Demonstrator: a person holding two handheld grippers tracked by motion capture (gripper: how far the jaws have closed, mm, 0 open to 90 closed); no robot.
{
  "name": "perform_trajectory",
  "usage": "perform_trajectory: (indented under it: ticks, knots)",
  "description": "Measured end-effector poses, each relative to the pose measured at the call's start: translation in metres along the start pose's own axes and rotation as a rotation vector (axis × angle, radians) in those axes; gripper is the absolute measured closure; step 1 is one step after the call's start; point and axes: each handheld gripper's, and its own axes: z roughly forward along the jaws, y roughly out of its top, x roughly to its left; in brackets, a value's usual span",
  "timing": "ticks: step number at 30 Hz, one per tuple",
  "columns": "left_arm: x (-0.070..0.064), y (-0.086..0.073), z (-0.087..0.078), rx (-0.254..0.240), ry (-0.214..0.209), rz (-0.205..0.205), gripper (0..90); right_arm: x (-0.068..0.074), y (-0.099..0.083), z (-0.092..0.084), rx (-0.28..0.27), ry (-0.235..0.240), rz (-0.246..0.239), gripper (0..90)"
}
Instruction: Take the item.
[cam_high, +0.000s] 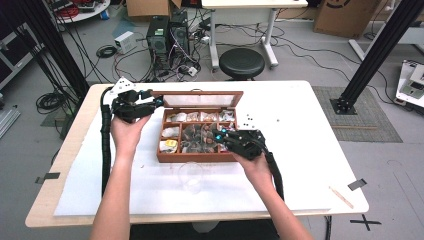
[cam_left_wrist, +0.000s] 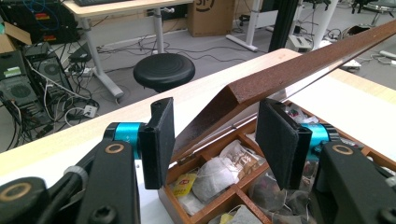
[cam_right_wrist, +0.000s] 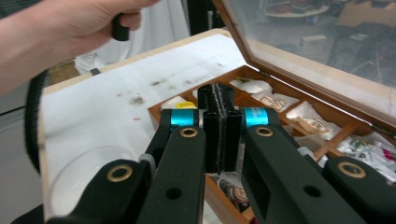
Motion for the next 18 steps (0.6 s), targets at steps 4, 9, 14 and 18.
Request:
perform_trajectory:
  ticks: [4,9,14,18]
  knots:
    - [0.000,0.000,0.000,0.000,0.001,0.001,47.4,0.006,0.002,-0.005,-0.015,0.023,-0.016,90.0]
    - [0.000,0.000,0.000,0.002,0.002,0.000,47.4,0.016,0.003,-0.009,-0.039,0.068,-0.033,90.0]
    - [0.000,0.000,0.000,0.001,0.005,0.000,47.5,0.028,0.003,-0.012,-0.059,0.117,-0.042,90.0]
    - [0.000,0.000,0.000,0.002,0.004,0.000,47.5,0.036,0.004,-0.012,-0.067,0.141,-0.063,90.0]
